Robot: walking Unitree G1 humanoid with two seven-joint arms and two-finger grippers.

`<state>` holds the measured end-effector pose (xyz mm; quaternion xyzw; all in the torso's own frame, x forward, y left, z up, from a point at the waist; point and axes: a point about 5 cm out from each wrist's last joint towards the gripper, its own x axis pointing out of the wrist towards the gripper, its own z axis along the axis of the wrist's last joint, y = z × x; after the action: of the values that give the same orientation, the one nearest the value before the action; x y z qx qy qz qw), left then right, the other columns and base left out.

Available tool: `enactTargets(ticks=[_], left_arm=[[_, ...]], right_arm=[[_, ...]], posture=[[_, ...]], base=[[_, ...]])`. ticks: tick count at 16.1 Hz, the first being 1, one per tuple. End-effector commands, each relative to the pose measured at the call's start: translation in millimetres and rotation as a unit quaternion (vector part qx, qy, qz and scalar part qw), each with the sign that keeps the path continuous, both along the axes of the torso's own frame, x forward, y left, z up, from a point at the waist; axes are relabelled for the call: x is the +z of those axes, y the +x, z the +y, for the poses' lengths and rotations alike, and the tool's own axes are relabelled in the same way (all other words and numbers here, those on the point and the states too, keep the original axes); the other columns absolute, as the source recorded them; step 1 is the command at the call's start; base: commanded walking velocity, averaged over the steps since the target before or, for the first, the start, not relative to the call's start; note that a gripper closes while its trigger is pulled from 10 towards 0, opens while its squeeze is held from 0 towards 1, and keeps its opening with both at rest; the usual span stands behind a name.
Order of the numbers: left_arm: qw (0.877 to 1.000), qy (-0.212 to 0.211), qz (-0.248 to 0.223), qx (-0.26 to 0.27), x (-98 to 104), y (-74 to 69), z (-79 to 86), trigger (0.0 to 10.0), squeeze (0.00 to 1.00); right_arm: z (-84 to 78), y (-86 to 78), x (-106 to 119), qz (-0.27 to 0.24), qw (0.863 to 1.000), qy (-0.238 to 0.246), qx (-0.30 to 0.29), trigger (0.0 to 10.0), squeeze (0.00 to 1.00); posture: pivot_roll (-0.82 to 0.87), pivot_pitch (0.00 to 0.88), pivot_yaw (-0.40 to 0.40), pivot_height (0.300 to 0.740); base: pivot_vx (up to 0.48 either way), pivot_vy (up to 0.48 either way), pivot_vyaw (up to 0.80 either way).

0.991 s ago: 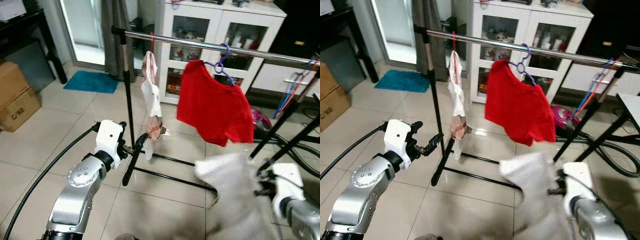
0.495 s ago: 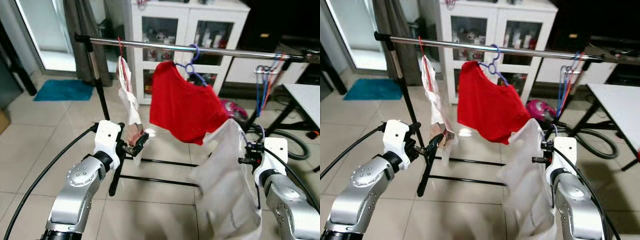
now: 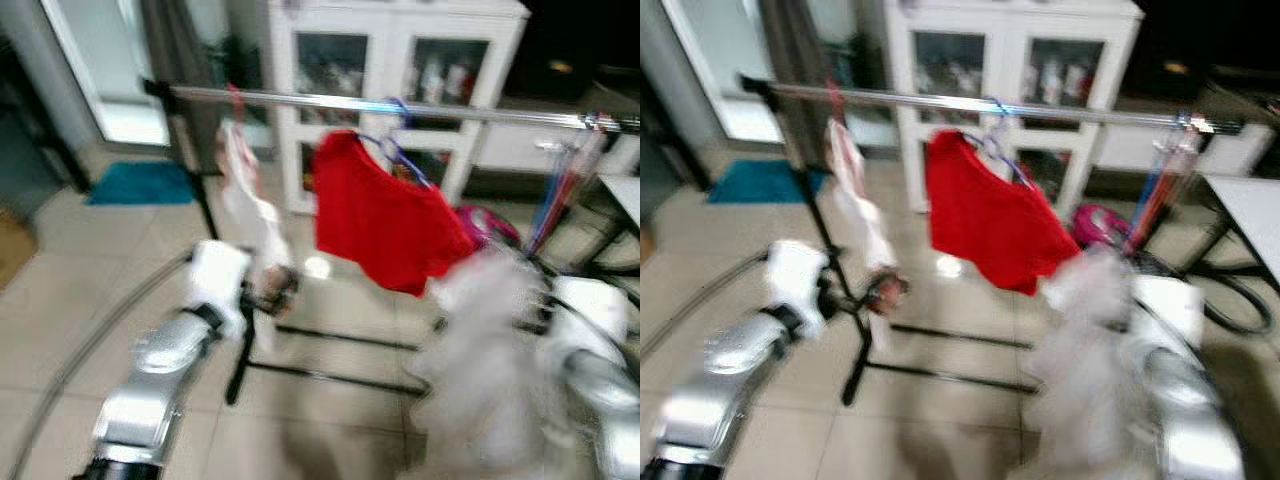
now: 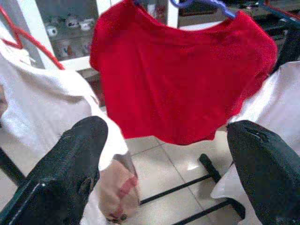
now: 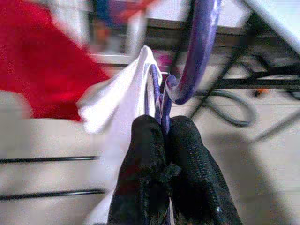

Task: Hang hanger

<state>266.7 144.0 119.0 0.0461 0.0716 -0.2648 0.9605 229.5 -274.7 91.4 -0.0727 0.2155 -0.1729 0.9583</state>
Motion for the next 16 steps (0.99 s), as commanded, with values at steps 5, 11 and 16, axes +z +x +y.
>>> enactTargets(ticks=[5, 11, 16], left_arm=[[1.000, 0.016, -0.001, 0.007, -0.1, 0.2, 10.3, 10.0, 1.00], [0.999, 0.022, 0.004, -0.026, -0.3, -6.1, 6.2, 10.0, 1.00], [0.999, 0.028, 0.009, -0.037, 0.0, -12.2, 5.1, 10.0, 1.00]], right_arm=[[6.6, 1.9, 8.1, -0.024, 0.999, -0.010, 0.038, 10.0, 0.00], [62.7, -11.9, 2.8, 0.023, 0.956, 0.127, 0.262, 10.0, 0.00], [85.1, -23.1, 14.9, 0.035, 0.912, 0.177, 0.368, 10.0, 0.00]], posture=[[0.07, 0.000, -0.028, 0.740], [0.06, 0.000, -0.037, 0.740], [0.05, 0.000, -0.050, 0.740]], base=[[0.422, 0.000, 0.00], [0.414, 0.000, 0.00], [0.392, 0.000, 0.00]])
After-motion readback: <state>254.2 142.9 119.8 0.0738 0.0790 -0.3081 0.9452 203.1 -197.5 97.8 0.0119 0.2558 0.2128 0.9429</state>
